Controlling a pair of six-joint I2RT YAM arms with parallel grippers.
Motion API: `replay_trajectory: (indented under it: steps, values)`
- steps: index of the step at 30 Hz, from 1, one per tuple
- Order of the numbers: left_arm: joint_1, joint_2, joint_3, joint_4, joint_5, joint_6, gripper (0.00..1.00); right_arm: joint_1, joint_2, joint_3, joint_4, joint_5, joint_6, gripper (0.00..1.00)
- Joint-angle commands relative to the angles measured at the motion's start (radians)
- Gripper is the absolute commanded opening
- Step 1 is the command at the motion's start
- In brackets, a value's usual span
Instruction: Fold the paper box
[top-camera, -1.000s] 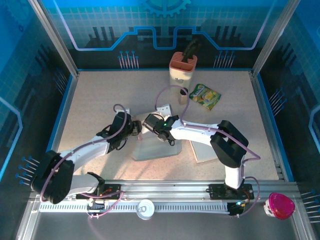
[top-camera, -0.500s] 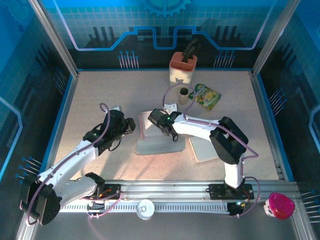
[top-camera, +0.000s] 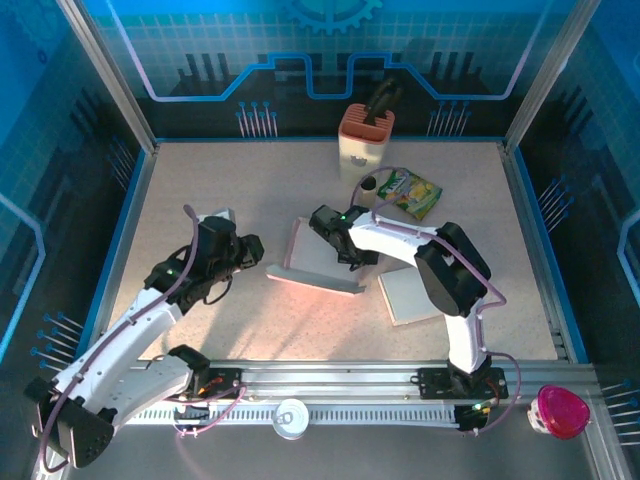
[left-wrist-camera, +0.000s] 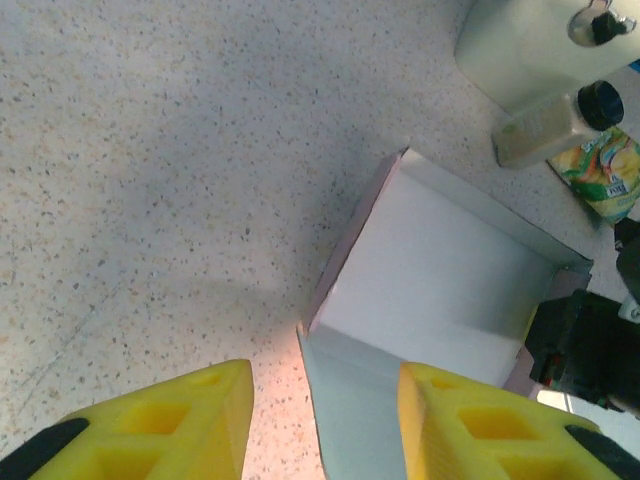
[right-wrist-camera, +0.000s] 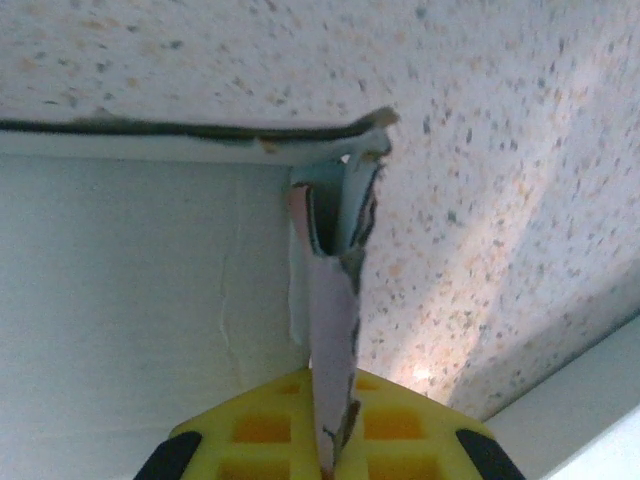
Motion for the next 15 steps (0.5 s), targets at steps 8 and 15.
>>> replay_trajectory:
  steps: [8, 15]
  values:
    - [-0.004, -0.106, 0.055, -0.141, 0.023, 0.012, 0.43, -0.072, -0.047, -0.070, -0.022, -0.261, 0.410, 0.00]
    - [-0.015, -0.113, 0.012, -0.118, 0.088, 0.005, 0.39, -0.108, -0.044, -0.187, 0.128, -0.451, 0.581, 0.07]
